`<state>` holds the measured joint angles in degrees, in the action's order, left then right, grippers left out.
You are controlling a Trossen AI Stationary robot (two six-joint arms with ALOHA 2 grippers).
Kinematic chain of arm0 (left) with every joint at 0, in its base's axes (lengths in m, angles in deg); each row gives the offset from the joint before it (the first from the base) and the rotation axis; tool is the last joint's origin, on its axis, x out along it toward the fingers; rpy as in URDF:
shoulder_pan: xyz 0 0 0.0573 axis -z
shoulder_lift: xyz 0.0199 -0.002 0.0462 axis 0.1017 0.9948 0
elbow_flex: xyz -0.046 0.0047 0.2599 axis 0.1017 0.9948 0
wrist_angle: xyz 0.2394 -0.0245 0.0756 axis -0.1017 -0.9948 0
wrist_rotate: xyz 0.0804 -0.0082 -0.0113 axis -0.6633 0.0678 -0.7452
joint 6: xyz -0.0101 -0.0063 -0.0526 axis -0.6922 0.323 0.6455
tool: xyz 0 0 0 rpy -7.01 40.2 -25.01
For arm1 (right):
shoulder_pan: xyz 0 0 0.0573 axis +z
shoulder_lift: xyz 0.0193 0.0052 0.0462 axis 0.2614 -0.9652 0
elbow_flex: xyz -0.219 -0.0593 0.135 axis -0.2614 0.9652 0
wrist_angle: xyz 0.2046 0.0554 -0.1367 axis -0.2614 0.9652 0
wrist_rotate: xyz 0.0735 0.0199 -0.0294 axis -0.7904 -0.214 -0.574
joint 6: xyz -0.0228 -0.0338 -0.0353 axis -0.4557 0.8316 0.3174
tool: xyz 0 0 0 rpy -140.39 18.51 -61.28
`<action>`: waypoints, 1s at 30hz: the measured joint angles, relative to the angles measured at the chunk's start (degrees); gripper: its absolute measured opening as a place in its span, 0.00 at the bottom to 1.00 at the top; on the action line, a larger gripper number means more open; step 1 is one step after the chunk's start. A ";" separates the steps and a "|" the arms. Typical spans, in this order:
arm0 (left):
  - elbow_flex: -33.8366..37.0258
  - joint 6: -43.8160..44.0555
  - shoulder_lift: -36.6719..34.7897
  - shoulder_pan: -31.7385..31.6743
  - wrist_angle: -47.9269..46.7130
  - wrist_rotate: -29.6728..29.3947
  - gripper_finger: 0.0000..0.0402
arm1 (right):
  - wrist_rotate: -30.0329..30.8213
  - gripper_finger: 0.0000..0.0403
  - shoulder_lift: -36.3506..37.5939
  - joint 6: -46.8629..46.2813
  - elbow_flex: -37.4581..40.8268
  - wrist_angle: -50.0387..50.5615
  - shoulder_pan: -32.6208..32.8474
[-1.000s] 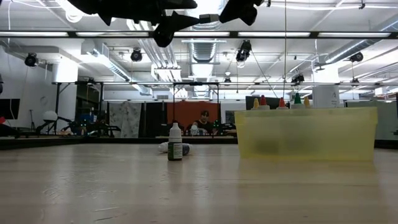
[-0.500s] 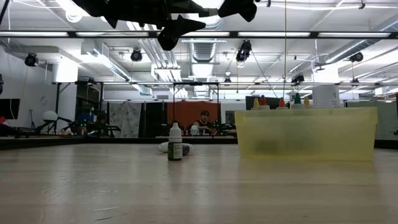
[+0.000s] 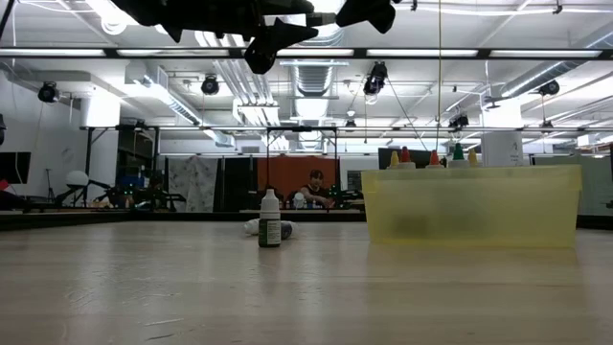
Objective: Pick & Place food coloring
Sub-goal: Put the top right small dark blue food coloring bottle into the yellow bin
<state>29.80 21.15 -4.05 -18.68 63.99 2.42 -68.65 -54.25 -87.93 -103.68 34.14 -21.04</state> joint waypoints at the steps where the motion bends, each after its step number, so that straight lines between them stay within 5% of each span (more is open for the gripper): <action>1: 0.00 0.00 0.00 0.00 -0.02 0.00 0.41 | 0.00 0.07 0.00 -0.01 0.00 -0.01 0.00; 9: 0.00 -0.02 -0.18 -0.02 -0.02 1.71 0.41 | -0.43 0.07 0.02 -0.12 -0.02 2.50 0.00; 30: 0.00 -0.52 -1.07 -0.02 -0.04 2.95 0.41 | -5.24 0.07 -1.69 -5.73 -0.02 28.82 4.18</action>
<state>29.80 20.62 -5.12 -18.70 63.95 5.37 -73.89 -55.94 -93.65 -103.70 62.96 -16.86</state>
